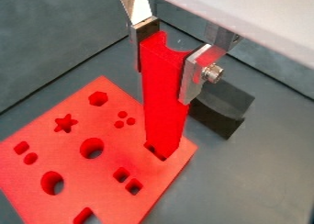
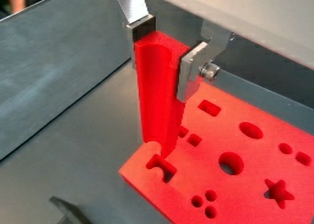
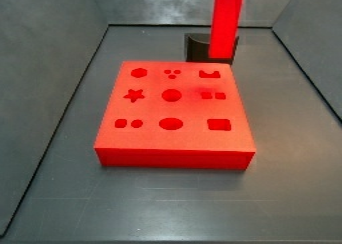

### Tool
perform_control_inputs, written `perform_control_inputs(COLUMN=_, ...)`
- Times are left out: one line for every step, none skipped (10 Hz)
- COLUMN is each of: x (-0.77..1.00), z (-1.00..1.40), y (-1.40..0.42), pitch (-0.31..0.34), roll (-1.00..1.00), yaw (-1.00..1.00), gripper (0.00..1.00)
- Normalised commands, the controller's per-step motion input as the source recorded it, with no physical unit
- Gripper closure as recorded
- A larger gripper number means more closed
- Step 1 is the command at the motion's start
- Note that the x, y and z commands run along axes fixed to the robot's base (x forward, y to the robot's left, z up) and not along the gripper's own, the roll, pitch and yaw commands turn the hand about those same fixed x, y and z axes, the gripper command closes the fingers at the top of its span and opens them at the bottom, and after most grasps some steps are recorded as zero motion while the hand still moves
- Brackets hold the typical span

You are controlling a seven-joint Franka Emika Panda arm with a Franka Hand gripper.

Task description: Insert the arch object.

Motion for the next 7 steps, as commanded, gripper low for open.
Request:
perform_control_inputs(x=0.20, z=-0.22, y=0.24, pitch=-0.049, roll=-0.03, yaw=0.41, gripper=1.00)
perform_control_inputs(x=0.18, z=-0.35, y=0.28, pitch=-0.026, roll=-0.16, yaw=0.39, gripper=1.00)
perform_control_inputs(x=0.14, z=-0.38, y=0.32, pitch=-0.074, roll=-0.33, yaw=0.41, gripper=1.00)
perform_control_inputs(x=0.07, z=-0.14, y=0.17, pitch=-0.123, roll=-0.30, yaw=0.47, gripper=1.00)
perform_control_inputs(x=0.00, z=0.00, y=0.00, pitch=-0.103, roll=-0.09, yaw=0.43, gripper=1.00)
perform_control_inputs(x=-0.01, z=0.00, y=-0.01, pitch=-0.047, roll=0.00, yaw=0.14, gripper=1.00)
perform_control_inputs(x=0.00, z=-0.11, y=-0.04, pitch=-0.034, roll=0.05, yaw=0.00, gripper=1.00)
